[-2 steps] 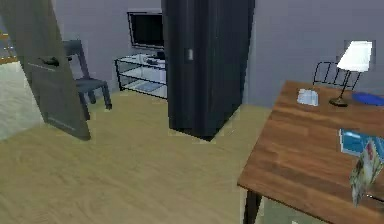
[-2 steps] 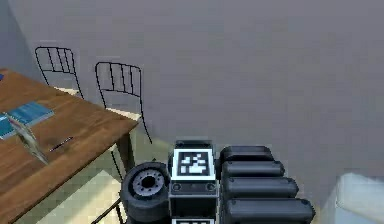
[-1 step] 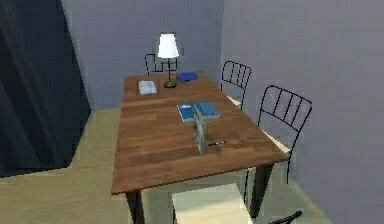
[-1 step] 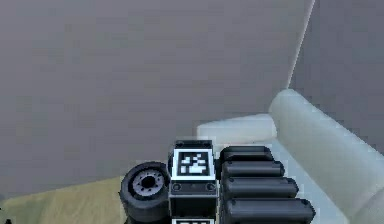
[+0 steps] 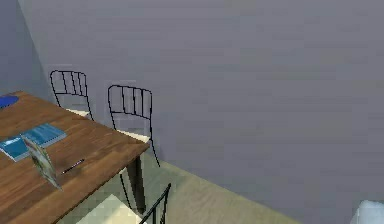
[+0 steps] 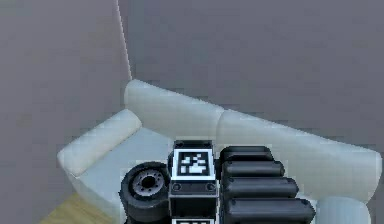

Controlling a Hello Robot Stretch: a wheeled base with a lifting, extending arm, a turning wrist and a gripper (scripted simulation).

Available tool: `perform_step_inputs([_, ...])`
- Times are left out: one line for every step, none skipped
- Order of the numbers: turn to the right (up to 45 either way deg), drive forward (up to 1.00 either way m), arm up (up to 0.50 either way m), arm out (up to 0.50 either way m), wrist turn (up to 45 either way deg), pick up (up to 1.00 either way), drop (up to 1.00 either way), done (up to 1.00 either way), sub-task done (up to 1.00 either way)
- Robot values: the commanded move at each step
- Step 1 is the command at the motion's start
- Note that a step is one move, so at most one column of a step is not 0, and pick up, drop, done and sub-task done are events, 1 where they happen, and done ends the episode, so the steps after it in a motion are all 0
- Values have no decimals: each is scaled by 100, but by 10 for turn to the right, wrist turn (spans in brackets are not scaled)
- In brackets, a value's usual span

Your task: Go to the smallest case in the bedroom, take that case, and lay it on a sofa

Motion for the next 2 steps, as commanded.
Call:
perform_step_inputs([210, 0, 0, 0, 0, 0, 0, 0, 0])
perform_step_inputs([0, 0, 0, 48, 0, 0, 0, 0, 0])
